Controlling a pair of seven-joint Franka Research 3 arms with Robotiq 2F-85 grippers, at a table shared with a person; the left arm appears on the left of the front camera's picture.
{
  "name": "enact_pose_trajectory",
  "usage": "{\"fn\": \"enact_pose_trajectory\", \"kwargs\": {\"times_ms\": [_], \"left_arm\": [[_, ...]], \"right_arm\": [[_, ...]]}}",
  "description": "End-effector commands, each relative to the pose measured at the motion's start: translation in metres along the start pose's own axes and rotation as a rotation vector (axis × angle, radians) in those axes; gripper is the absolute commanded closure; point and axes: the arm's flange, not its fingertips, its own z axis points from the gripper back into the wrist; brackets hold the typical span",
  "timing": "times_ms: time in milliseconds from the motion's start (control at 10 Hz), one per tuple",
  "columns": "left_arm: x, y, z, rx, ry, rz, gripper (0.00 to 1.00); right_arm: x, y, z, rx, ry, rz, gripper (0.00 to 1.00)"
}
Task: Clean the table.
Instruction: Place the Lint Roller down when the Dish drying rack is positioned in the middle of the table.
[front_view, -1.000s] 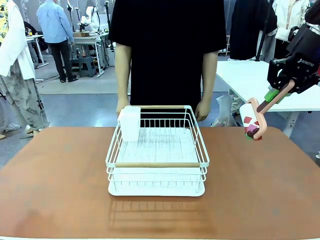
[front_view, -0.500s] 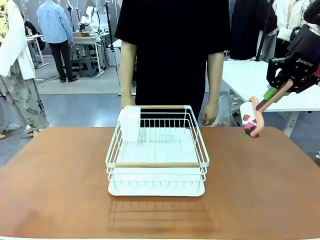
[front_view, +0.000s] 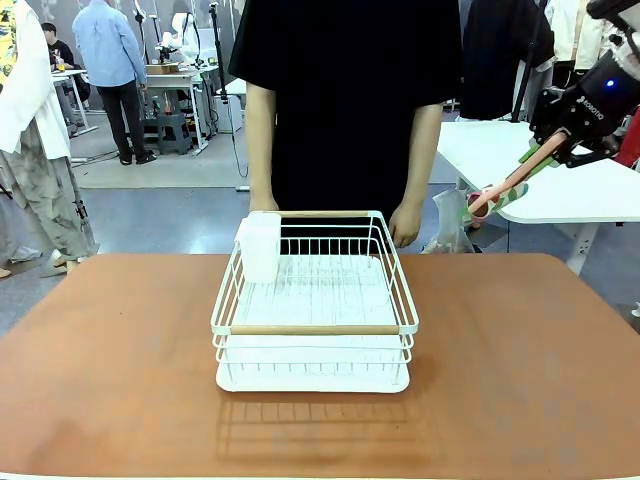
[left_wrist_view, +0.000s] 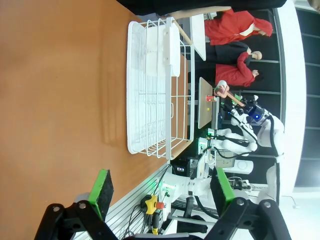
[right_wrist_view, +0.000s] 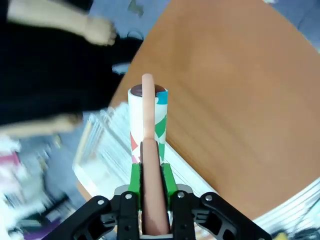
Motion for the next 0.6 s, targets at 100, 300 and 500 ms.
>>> {"fn": "enact_pose_trajectory", "kwargs": {"times_ms": [100,300,500], "left_arm": [[0.000,-0.002,0.003,0.007,-0.008,-0.006,0.00],[0.000,-0.002,0.003,0.007,-0.008,-0.006,0.00],[0.000,-0.002,0.003,0.007,-0.008,-0.006,0.00]], "right_arm": [[-0.013,-0.017,-0.054,0.094,-0.256,-0.381,0.78],[-0.011,-0.048,-0.083,0.052,-0.304,-0.399,0.78],[-0.003,-0.076,-0.111,0.033,-0.279,-0.421,0.78]]}}
